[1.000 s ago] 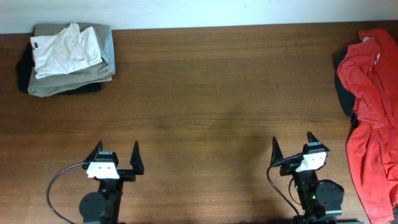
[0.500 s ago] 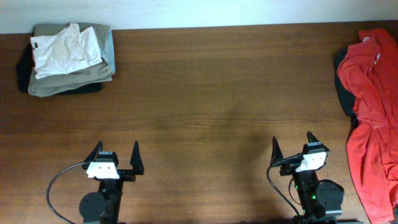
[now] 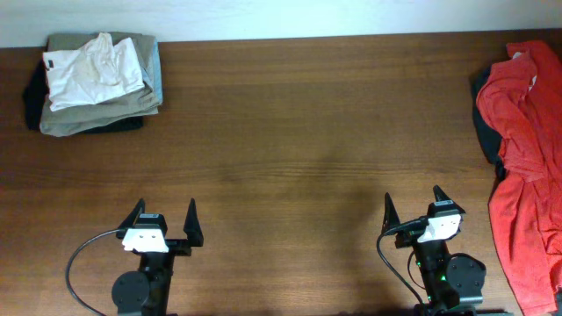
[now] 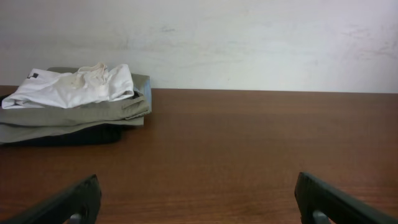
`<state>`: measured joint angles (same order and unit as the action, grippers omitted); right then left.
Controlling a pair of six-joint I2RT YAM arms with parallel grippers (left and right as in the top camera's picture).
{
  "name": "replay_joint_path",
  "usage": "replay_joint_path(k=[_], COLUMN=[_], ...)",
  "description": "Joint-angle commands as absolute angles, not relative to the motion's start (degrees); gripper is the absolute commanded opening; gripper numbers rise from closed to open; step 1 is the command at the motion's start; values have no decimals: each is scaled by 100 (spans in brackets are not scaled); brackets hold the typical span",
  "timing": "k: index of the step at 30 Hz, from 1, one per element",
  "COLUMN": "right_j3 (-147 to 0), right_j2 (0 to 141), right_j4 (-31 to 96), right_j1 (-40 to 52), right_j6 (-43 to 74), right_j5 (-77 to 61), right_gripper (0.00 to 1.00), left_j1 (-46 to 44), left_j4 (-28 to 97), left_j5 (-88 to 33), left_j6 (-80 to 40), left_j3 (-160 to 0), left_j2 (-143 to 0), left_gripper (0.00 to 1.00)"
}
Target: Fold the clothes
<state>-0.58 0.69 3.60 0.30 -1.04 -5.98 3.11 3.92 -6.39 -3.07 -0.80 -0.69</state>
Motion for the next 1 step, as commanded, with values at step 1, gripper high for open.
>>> replay_joint_path(k=[1], right_j3=[-32], right_j2=[21], right_j4=[401], right_j1=[-3], right_j6=[-43], right_j5=[-569], right_gripper=[99], left_j1=[287], left_j4=[419], left_j5=[-556], left_j6=[-301], left_j3=[-51], left_j2=[-30], left_gripper=[99])
